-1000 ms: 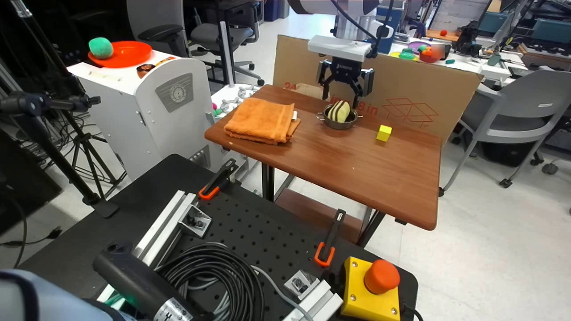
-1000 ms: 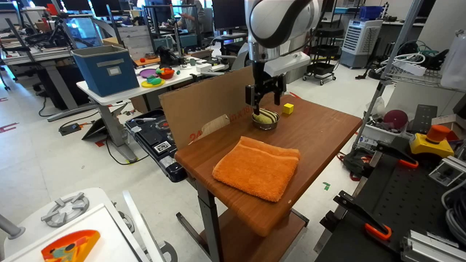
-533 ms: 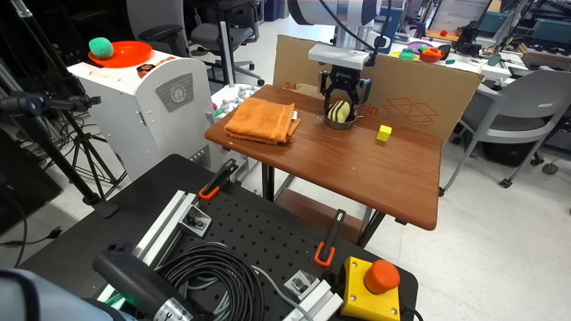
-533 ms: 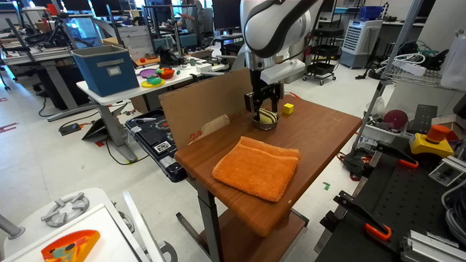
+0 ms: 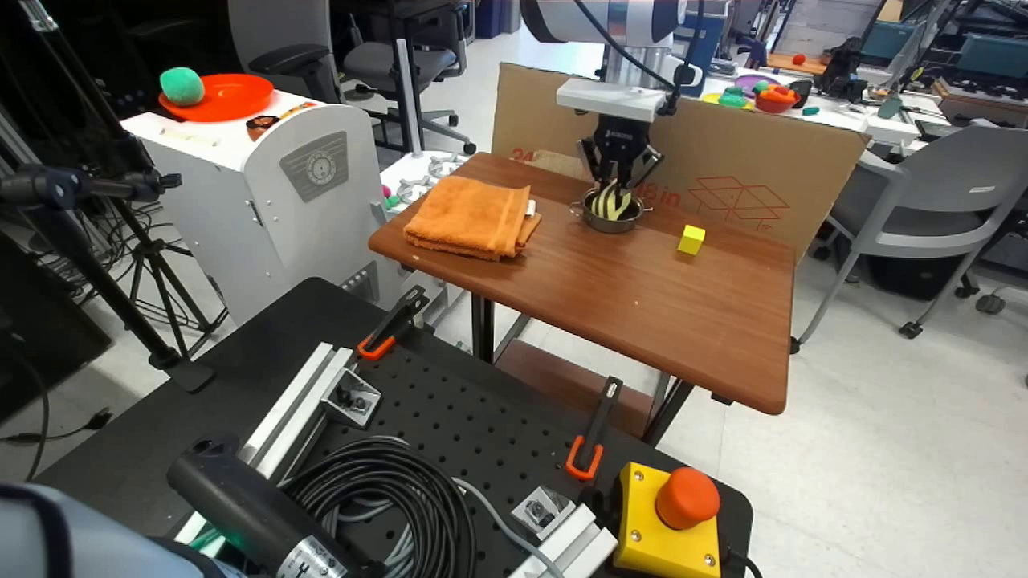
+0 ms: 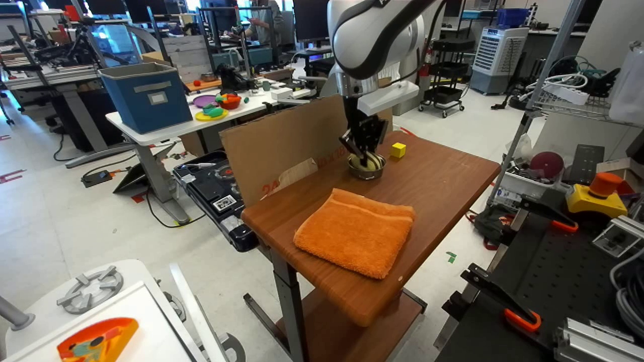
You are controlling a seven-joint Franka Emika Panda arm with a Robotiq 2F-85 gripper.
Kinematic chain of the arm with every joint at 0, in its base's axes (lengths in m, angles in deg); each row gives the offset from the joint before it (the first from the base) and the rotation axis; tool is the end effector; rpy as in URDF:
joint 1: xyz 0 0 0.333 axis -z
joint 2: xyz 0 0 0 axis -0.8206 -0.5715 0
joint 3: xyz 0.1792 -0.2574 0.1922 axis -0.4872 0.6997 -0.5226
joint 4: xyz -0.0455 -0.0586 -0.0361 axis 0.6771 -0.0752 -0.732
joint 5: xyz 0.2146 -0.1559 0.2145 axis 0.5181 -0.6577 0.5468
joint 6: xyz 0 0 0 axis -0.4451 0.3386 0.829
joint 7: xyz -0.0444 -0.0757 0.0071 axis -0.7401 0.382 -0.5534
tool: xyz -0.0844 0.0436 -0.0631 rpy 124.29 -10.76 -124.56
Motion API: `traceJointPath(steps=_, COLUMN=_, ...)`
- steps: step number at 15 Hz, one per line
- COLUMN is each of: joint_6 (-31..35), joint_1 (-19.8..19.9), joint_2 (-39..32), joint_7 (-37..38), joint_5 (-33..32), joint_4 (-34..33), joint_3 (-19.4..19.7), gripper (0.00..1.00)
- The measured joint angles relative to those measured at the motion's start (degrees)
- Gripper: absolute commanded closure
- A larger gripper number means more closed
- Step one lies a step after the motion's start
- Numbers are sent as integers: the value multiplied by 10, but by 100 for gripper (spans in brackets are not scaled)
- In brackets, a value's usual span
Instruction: Remove the black and yellow plush toy from the pot and place it on the front right side of the table.
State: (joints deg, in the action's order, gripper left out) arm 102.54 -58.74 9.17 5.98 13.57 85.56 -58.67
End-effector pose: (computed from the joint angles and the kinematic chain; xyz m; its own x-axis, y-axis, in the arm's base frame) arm 0.7044 0.0334 0.2264 0.9863 -0.1060 -0.1264 -0.0886 -0.9868 0.1358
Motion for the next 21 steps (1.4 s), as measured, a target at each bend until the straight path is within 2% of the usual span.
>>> traceJointPath(steps=1, joint_6=-1, joint_1=0, joint_2=2, joint_7=0, joint_5=0, joint_4=-1, joint_3=0, gripper=97)
traceJointPath(steps=3, joint_6=-4, joint_1=-1, joint_2=14, joint_7=-1, joint_5=0, joint_4=0, joint_3=0, gripper=99)
traceJointPath(steps=6, joint_6=-18, joint_1=-5, joint_2=53, joint_7=-11, joint_5=-1, joint_4=17, joint_3=0, gripper=97)
traceJointPath(steps=12, joint_6=-24, joint_1=0, joint_2=192, joint_7=-42, joint_5=-4, joint_4=161, joint_3=10, gripper=97)
traceJointPath(steps=16, joint_6=-14, joint_1=26, joint_2=242, joint_7=-60, joint_5=-16, joint_4=232, joint_3=33, gripper=97)
traceJointPath(steps=21, joint_6=13, joint_1=85, joint_2=216, joint_7=-111, joint_5=-15, joint_4=251, joint_3=50, gripper=97)
